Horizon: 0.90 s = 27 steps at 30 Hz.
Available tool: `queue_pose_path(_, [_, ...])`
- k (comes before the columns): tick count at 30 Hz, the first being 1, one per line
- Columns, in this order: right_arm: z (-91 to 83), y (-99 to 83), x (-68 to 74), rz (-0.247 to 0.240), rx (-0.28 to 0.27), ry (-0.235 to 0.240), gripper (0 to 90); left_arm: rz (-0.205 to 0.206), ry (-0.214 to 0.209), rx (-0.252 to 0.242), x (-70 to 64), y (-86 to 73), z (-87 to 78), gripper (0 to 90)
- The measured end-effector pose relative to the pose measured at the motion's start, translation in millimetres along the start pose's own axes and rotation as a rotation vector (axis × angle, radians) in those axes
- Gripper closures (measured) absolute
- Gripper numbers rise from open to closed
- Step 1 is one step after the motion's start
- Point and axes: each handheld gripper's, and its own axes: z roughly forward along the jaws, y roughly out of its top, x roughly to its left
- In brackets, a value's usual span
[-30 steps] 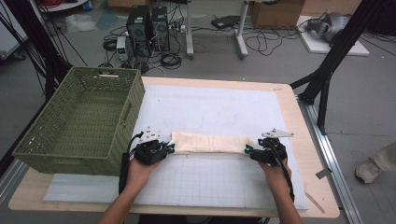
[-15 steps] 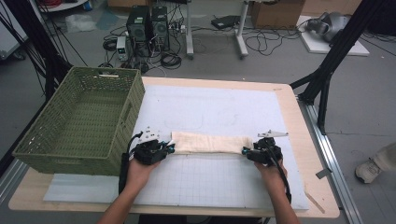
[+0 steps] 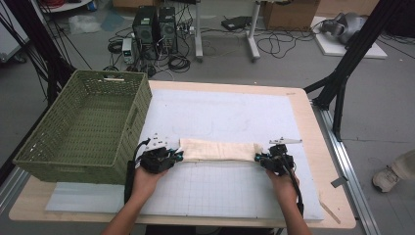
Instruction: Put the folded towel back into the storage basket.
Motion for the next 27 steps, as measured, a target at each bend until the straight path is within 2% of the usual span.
queue_pose_path(1, [-0.3, -0.4, 1.9, -0.023, -0.006, -0.011, 80.9, 0.000, -0.001, 0.000, 0.1, 0.1, -0.6, 80.3])
queue_pose_path(4, [-0.5, -1.2, 3.2, -0.048, -0.018, -0.020, 81.2, -0.004, -0.004, -0.004, 0.3, 0.5, -2.4, 80.3])
queue_pose_path(9, [-2.0, -3.2, 0.7, -0.062, -0.033, -0.017, 82.2, -0.009, -0.008, -0.020, -1.3, 2.0, -6.0, 80.4])
queue_pose_path(12, [-5.5, -2.5, 1.0, -0.102, -0.039, -0.028, 82.7, -0.009, -0.014, -0.031, -3.3, 3.8, -8.4, 80.4])
queue_pose_path(14, [-7.2, -2.5, 0.6, -0.097, -0.044, -0.021, 82.7, 0.000, -0.019, -0.036, -5.8, 6.2, -10.7, 80.4])
queue_pose_path(17, [-16.0, -3.6, -4.2, -0.062, -0.117, 0.028, 82.7, 0.008, -0.040, -0.045, -9.2, 10.4, -15.5, 80.7])
queue_pose_path(21, [-31.1, -6.4, -15.6, -0.044, -0.198, 0.067, 82.7, 0.016, -0.061, -0.085, -15.5, 18.2, -22.9, 80.9])
queue_pose_path(27, [-39.4, -4.1, -25.4, -0.048, -0.247, 0.071, 82.6, 0.046, -0.078, -0.120, -25.0, 27.4, -27.3, 80.9])
